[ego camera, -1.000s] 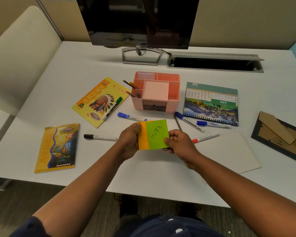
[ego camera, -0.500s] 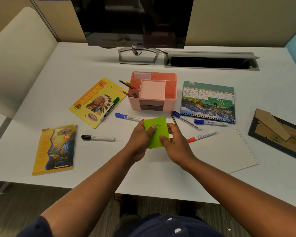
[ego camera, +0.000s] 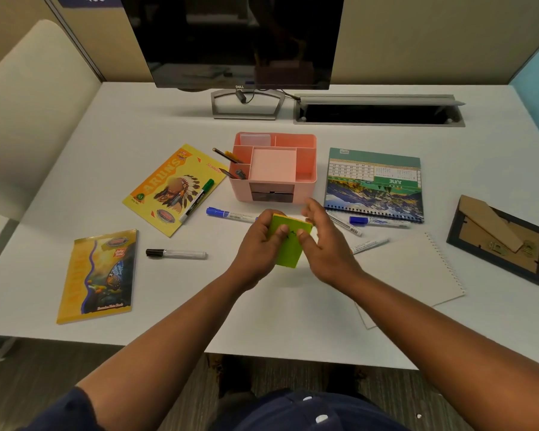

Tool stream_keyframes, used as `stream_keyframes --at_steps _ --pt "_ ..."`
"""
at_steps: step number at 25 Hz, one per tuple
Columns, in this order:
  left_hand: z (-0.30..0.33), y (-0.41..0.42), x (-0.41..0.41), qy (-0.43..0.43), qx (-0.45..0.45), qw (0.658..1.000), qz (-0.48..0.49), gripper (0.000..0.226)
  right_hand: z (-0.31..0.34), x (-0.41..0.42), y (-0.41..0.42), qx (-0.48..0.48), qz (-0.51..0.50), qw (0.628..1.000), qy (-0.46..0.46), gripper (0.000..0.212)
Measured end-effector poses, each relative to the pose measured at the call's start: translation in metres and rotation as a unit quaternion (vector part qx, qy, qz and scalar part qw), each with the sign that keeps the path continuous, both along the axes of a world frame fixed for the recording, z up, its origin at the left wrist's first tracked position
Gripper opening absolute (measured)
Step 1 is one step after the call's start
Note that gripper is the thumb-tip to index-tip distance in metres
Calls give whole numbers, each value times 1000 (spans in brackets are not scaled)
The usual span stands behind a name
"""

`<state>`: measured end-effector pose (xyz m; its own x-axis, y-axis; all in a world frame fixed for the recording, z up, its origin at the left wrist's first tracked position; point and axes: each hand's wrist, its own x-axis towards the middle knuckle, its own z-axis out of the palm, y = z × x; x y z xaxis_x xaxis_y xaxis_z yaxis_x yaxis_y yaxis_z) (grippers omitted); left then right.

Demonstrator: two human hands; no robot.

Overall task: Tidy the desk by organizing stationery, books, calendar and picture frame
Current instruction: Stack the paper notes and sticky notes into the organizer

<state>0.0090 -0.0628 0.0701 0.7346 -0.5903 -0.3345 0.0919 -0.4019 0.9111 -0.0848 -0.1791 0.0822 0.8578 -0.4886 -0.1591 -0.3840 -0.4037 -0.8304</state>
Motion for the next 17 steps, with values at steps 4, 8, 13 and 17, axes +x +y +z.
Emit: stream_keyframes --at_steps 4,8,13,17 --pt "8 -7 7 -104 66 989 -82 25 16 13 -23 -171 137 972 83 32" --pt "13 -14 17 -167 69 974 -134 19 22 19 -31 -202 130 964 112 20" --pt "18 -26 54 -197 -46 978 -58 37 31 24 -57 -242 89 964 72 17" --pt "12 -42 87 -316 34 946 -69 39 45 34 -77 -313 41 949 23 19"
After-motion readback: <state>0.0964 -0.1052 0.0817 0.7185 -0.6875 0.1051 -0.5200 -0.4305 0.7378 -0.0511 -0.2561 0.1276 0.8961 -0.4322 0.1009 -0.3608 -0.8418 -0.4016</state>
